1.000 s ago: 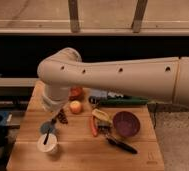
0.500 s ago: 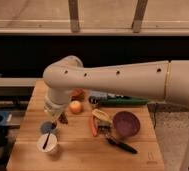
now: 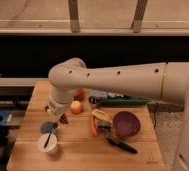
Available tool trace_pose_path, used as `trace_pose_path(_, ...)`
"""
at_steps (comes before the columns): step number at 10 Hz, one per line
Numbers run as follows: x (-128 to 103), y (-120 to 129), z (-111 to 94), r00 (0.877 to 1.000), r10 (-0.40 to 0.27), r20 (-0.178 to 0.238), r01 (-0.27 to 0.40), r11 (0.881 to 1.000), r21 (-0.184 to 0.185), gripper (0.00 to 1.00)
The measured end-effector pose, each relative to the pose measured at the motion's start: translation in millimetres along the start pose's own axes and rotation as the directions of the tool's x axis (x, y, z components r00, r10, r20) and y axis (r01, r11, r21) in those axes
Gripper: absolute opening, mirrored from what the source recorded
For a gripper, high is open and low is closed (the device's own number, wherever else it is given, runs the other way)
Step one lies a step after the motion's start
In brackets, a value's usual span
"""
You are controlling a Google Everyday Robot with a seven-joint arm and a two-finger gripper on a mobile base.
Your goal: Place fork in paper cup
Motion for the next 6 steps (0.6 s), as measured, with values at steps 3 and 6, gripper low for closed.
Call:
trace_pose_path(3, -0.9, -9.2, 11.5, 1.000, 0.016, -0.010, -0.016, 1.000, -0.024, 0.00)
trace_pose_path(6, -1.6, -10.5, 19.7, 1.000, 0.021, -0.018, -0.022, 0.999, -0.047, 0.00)
